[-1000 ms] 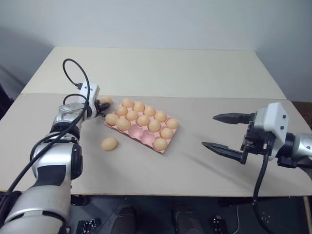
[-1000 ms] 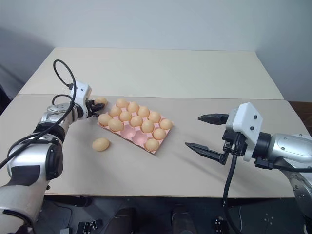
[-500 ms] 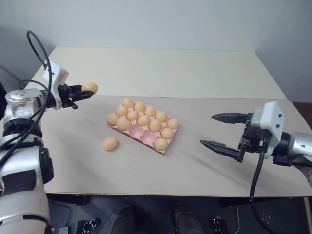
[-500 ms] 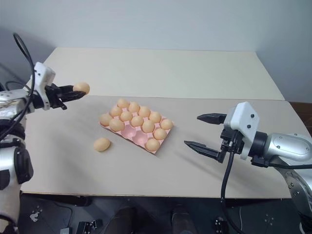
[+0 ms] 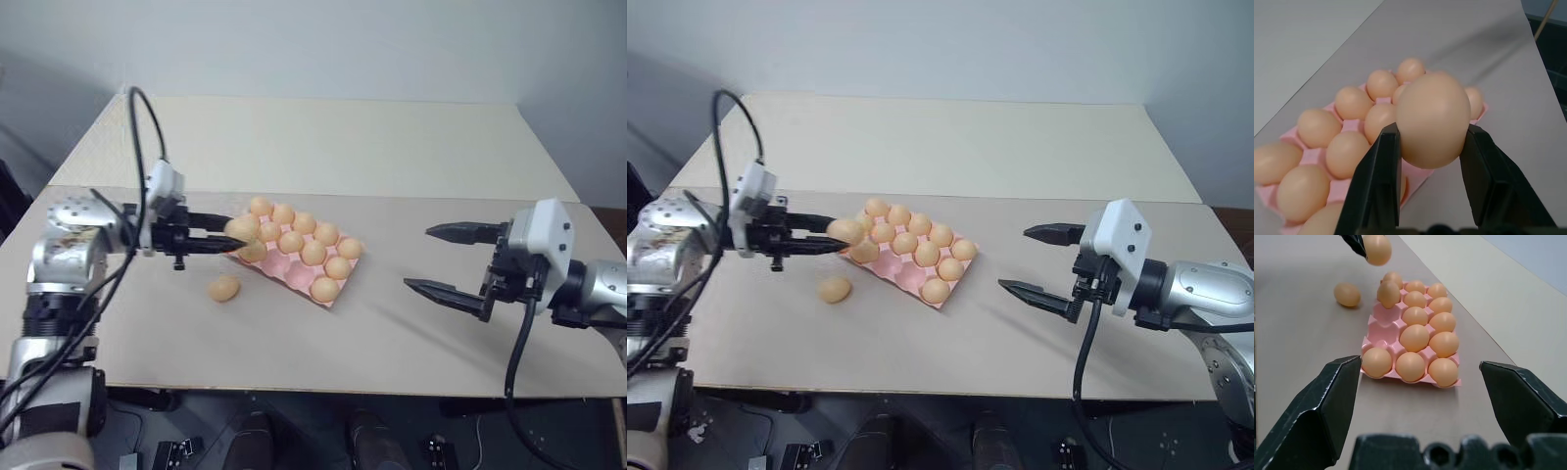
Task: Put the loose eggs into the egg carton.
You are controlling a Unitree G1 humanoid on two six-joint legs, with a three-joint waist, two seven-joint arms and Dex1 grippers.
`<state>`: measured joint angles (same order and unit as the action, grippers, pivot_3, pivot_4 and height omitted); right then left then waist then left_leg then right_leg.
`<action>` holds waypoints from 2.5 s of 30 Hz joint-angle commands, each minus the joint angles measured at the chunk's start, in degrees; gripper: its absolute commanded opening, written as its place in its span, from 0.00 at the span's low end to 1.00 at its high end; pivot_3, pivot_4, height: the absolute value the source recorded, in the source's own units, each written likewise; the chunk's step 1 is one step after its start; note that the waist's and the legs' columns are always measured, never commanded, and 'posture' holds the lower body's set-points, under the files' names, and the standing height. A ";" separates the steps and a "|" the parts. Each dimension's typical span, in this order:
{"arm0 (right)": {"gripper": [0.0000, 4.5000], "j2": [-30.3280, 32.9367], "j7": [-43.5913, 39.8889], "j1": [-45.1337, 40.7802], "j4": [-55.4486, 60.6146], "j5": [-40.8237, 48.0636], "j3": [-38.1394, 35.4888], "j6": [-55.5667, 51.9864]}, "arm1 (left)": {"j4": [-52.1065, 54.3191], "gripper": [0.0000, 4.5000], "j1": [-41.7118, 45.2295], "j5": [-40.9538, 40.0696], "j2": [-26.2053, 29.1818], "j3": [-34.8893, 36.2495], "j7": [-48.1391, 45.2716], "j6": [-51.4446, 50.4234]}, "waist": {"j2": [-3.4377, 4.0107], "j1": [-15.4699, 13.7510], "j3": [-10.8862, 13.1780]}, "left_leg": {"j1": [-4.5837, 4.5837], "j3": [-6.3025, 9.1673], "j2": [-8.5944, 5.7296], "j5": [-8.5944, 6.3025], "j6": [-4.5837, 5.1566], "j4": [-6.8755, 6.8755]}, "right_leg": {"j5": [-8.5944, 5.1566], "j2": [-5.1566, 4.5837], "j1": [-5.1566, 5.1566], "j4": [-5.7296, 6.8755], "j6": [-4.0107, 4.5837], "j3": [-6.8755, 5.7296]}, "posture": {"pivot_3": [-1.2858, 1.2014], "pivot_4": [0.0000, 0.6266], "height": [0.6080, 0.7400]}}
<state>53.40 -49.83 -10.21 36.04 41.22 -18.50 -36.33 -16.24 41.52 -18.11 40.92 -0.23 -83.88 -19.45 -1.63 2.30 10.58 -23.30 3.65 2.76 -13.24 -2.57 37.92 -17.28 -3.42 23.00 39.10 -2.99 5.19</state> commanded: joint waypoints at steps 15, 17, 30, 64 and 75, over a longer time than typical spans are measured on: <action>1.00 0.33 3.27 3.17 4.86 1.61 -4.05 0.23 | -6.32 0.41 4.99 6.34 -2.10 -6.78 1.24 6.48 | 0.00 0.16 0.00 | -0.02 0.00 -0.01 -0.01 0.03 0.00 | 0.00 0.02 0.02 0.00 0.00 0.02 | 0.52 0.24 1.00; 1.00 0.28 3.06 2.82 4.41 1.42 -3.54 0.53 | -5.39 0.51 4.58 5.86 -1.32 -6.77 0.32 6.02 | 0.00 0.24 0.00 | -0.01 0.00 -0.01 -0.01 0.03 0.00 | 0.00 0.02 0.02 0.00 0.00 0.02 | 0.52 0.24 1.00; 1.00 -0.11 0.53 -1.52 0.36 -0.15 0.72 2.68 | 1.91 0.99 0.54 1.57 5.77 0.56 2.71 1.75 | 0.00 0.31 0.00 | 0.00 0.01 0.00 -0.01 0.03 0.00 | 0.00 0.02 0.02 0.00 0.00 0.01 | 0.52 0.24 1.00; 1.00 0.61 -8.99 -6.92 -9.84 -4.85 5.31 5.95 | 29.39 0.99 -40.06 -15.23 12.33 30.59 14.61 -7.12 | -0.01 0.03 -0.01 | 0.14 -0.12 0.09 -0.04 0.03 -0.10 | -0.01 -0.01 -0.07 -0.12 0.02 0.04 | 0.52 0.24 1.00; 1.00 0.78 -5.50 -3.41 -4.01 -2.97 1.33 3.94 | 23.14 0.99 -26.52 -0.65 6.52 5.21 27.25 -7.72 | -0.01 0.24 -0.01 | 0.05 -0.12 0.08 -0.04 0.04 -0.10 | -0.01 0.02 0.04 -0.09 0.03 0.09 | 0.52 0.24 1.00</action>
<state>53.54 -56.01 -13.73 29.56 36.91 -14.25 -32.13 7.14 13.99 -19.74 47.22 5.27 -57.77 -27.34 -1.63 2.54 10.57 -23.24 3.53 2.83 -13.28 -2.53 37.82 -17.29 -3.40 23.04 39.03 -2.96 5.28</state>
